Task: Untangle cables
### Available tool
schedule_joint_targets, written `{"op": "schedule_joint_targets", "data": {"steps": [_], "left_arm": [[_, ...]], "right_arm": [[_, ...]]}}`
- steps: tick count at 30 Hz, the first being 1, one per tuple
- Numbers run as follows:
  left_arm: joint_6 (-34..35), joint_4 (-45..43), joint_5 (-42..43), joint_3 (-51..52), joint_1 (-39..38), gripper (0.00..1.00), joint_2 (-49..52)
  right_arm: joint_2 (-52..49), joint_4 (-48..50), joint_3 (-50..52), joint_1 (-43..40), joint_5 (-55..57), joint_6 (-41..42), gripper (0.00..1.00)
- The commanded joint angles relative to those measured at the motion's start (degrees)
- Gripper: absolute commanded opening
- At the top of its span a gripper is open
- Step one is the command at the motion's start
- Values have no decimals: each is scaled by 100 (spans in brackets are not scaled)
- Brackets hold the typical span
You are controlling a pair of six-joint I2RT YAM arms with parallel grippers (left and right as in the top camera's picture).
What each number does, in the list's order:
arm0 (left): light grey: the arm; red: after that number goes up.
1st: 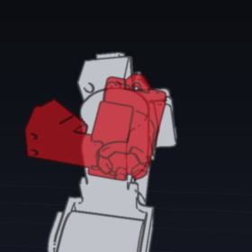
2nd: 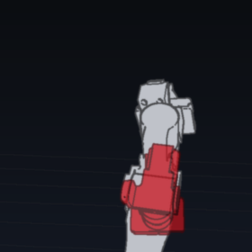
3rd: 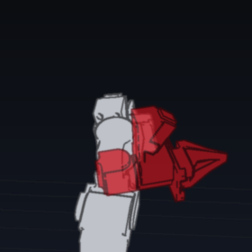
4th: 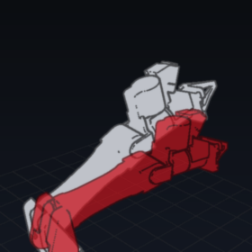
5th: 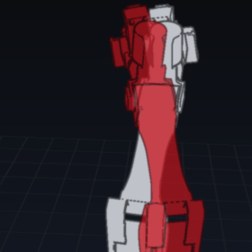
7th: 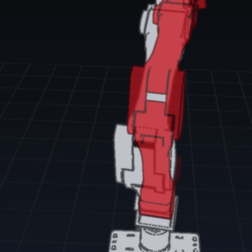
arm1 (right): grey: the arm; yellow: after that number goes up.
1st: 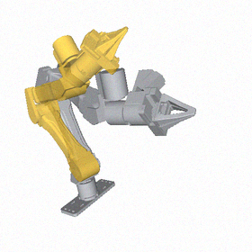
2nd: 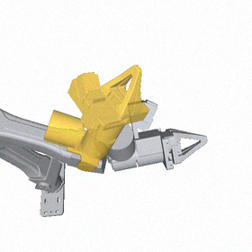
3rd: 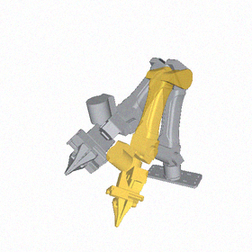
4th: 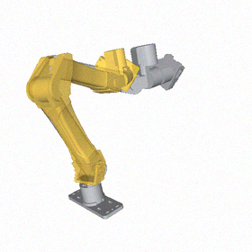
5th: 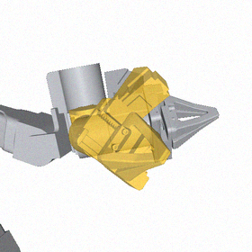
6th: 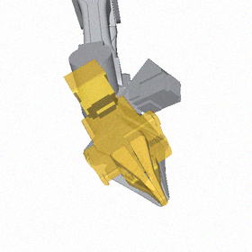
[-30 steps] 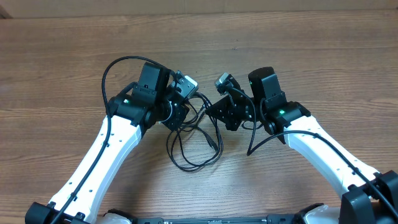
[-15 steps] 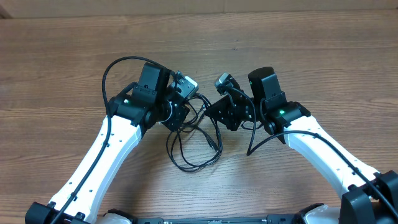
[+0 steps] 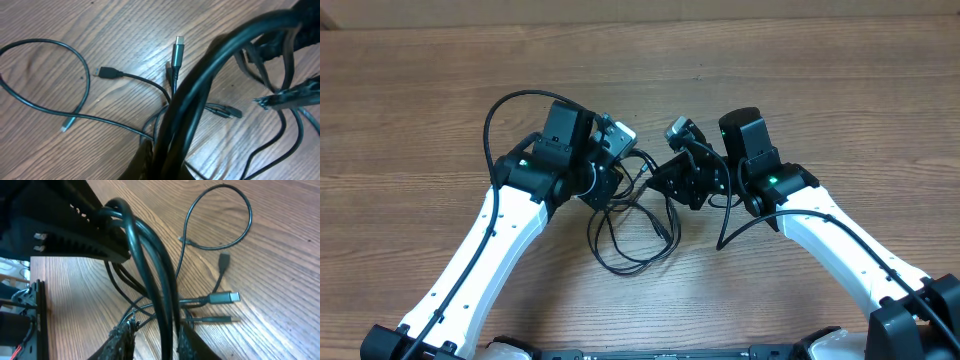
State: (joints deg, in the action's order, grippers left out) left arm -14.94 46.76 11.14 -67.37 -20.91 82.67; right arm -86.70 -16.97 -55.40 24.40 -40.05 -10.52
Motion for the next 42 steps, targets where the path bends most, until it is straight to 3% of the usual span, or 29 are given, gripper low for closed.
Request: {"op": "schedule_joint_targets", "data": {"steps": [1,7,11,19,20,23,24,25,42], "left_arm": [[127,-11,-144,-90,26,4,-57],[127,-13,-142,-90,26,5,-55],[127,-15,-142,-90,26,4,-57],[131,-9,-144,-90,26,4,-55],[162,-9,-149,-90,26,7,-55],[264,-9,-146,-90,26,35,-55],[304,-9,-146,-90,26,61,-57],[341,-11,-146,-90,26,99,-55],[341,57,-37,-90,26,100,-57]], "right_arm": [[22,96,4,-4,9,-4,28],[22,173,4,-4,7,-4,25],[22,168,4,-4,7,-4,4],[22,184,4,-4,-101,-2,4],[26,199,2,-4,-168,-2,4],[81,216,2,-4,-254,0,4],[116,216,2,-4,-256,22,4],[153,216,2,-4,-256,46,4],[1266,201,2,-4,57,173,4]]}}
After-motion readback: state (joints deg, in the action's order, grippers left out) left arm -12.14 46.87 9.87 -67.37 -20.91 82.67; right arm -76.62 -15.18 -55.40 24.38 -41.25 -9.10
